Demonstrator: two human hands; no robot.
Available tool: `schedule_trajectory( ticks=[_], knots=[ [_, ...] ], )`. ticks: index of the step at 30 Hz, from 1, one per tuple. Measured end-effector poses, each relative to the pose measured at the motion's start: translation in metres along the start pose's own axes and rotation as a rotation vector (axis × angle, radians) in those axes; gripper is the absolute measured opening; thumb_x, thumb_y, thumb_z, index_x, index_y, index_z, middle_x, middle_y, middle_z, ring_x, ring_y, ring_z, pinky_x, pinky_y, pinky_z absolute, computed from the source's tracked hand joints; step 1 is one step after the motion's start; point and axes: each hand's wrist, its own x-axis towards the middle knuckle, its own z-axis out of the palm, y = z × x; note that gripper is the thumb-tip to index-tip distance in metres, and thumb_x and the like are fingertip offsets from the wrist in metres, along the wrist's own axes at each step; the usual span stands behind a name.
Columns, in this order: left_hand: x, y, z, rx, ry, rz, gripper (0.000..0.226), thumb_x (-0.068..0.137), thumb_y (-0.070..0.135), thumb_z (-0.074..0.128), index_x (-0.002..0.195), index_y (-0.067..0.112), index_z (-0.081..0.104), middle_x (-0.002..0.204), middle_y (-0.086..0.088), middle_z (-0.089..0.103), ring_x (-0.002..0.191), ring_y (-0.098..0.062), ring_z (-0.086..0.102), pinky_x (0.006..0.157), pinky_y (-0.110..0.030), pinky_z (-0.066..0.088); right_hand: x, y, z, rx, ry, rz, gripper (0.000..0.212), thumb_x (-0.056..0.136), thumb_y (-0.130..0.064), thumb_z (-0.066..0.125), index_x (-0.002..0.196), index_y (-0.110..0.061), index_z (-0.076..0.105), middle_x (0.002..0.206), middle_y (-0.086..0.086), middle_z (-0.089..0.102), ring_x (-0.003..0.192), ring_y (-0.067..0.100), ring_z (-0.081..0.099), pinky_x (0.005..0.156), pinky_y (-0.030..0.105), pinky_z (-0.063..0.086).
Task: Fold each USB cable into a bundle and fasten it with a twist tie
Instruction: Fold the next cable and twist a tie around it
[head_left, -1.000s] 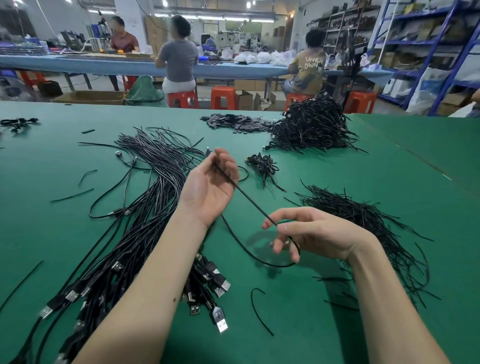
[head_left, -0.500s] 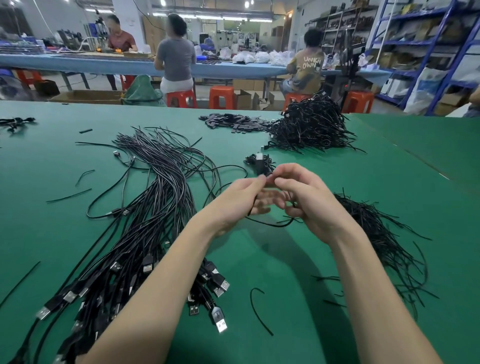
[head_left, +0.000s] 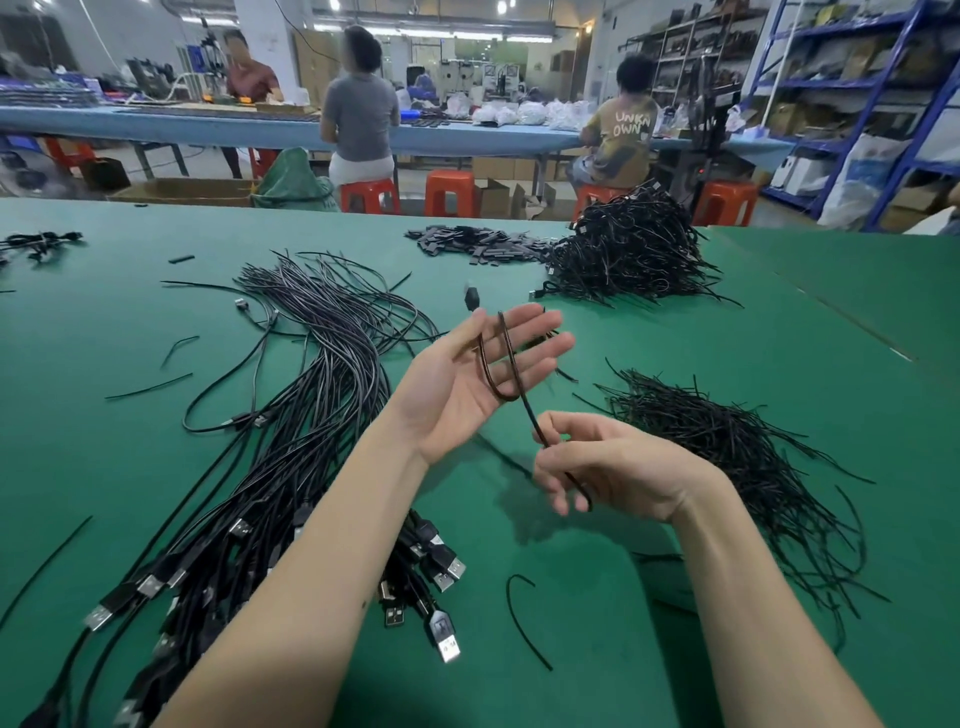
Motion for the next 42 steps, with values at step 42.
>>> schedule_trajectory(
  ticks=[42],
  knots=[
    [-0.009, 0.015, -0.001, 0.387, -0.09, -0.247, 0.051, 0.107, 0.031, 0.029, 0.123, -0.003, 0.063, 0.133, -0.022, 0.062, 0.117, -0.043, 0.062, 0.083, -0.035, 0.061, 0.012, -0.007, -0.009, 0.058, 0.518, 0.094, 0.013, 0.102, -0.007, 0.048, 0.103, -0.017, 0.056, 0.059, -0.005, 0.05, 0.044, 0.004, 0.032, 0.035, 0.013, 0.016]
  ],
)
